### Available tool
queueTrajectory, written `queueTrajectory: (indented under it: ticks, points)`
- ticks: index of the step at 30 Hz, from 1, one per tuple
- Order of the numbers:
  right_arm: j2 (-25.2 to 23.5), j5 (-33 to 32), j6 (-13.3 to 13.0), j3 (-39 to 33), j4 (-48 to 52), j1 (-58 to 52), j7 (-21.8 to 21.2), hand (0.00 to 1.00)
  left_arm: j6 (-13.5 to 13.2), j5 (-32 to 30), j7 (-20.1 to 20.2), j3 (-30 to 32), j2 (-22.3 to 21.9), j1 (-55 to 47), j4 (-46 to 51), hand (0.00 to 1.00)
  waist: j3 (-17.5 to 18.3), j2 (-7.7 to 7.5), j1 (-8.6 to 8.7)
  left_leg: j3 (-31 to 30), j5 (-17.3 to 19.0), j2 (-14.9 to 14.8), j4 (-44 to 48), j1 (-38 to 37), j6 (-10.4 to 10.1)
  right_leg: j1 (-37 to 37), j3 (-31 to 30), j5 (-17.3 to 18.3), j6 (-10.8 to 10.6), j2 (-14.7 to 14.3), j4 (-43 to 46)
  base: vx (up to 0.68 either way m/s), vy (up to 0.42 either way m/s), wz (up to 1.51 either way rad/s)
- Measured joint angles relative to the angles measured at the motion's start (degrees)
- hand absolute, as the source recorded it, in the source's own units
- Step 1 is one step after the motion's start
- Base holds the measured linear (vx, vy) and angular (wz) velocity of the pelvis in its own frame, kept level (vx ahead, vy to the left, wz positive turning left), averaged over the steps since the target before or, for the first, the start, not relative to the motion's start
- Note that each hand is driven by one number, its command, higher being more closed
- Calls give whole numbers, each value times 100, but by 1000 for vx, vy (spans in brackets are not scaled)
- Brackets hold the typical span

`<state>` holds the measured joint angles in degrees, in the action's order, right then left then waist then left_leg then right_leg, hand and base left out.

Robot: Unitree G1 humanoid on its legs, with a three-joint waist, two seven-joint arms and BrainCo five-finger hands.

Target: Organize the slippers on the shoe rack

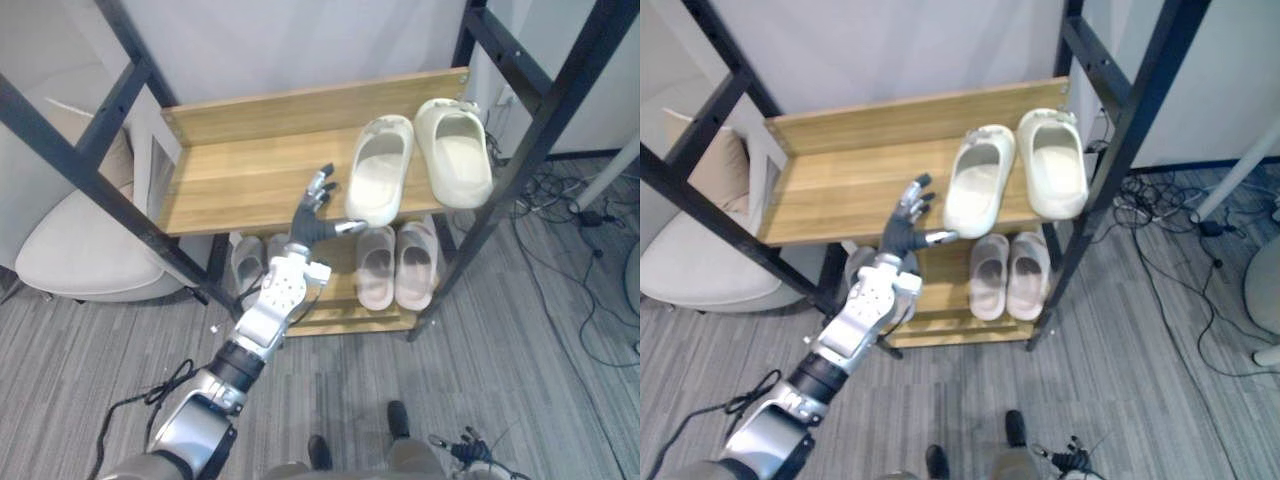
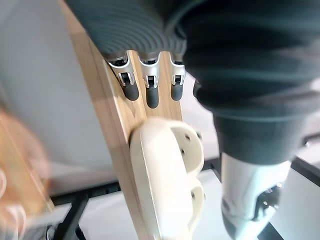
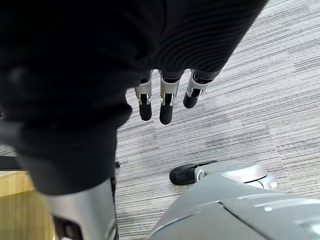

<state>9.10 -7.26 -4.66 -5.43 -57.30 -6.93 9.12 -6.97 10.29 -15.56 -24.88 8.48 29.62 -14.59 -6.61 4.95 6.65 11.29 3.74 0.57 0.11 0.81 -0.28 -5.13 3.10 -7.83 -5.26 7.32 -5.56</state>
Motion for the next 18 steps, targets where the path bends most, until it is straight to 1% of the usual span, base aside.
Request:
queueTrajectory:
  ticks: [2, 3, 5, 9, 11, 15, 17, 18]
  points:
    - [-2, 1, 0, 0, -4, -1, 2, 0, -9, 3, -3, -38, -81, 5, -48, 0, 23, -36, 7, -3, 0, 0, -1, -2, -1, 3, 4, 5, 0, 0, 0, -5, -5, 2]
    - [-10, 2, -1, -1, -3, 2, 6, 0, -22, 12, 0, -142, -99, 45, -118, 0, 60, -77, 8, -2, -1, -2, -6, -3, -4, 3, 4, 9, -1, 0, 0, 0, 0, 0]
    - [-14, 3, -1, -3, -4, 2, 20, 0, -34, 16, -1, -209, -142, 135, -237, 0, 77, -97, 9, 1, -1, 0, -11, -8, -4, 4, 1, 12, -6, 1, 0, 0, 0, 0]
    - [-14, 3, -1, -11, -5, 2, 36, 0, -111, 99, -8, -231, -266, 377, -567, 0, 80, -103, 11, 51, 16, 2, -65, -53, -32, 2, -44, 22, -18, -1, -1, -2, -4, -6]
    - [-21, 3, -1, -27, -5, 1, 44, 0, -142, 109, -16, -332, -268, 504, -680, 0, 82, -103, 42, 85, 25, 1, -120, -88, -64, -4, -66, 36, -20, -9, -1, 8, -5, -9]
    - [-57, 3, -2, -128, 0, 4, 55, 0, -190, 142, -64, -305, -300, 787, -980, 0, 85, -106, 56, 226, 38, -2, -175, -84, -81, -108, -196, 36, -22, -31, -1, 13, 1, -18]
    - [-92, 4, -1, -183, -1, -40, 66, 0, -242, 234, -181, -101, -291, 862, -1115, 0, 92, -96, 133, 279, 48, -10, -186, -85, -88, -143, -253, 40, -27, -50, 0, 41, -4, -14]
    - [-112, 4, -1, -232, -1, -43, 67, 0, -248, 234, -189, -75, -291, 876, -1135, 0, 91, -97, 138, 290, 47, -12, -186, -85, -87, -149, -263, 40, -27, -53, 0, 33, -6, -10]
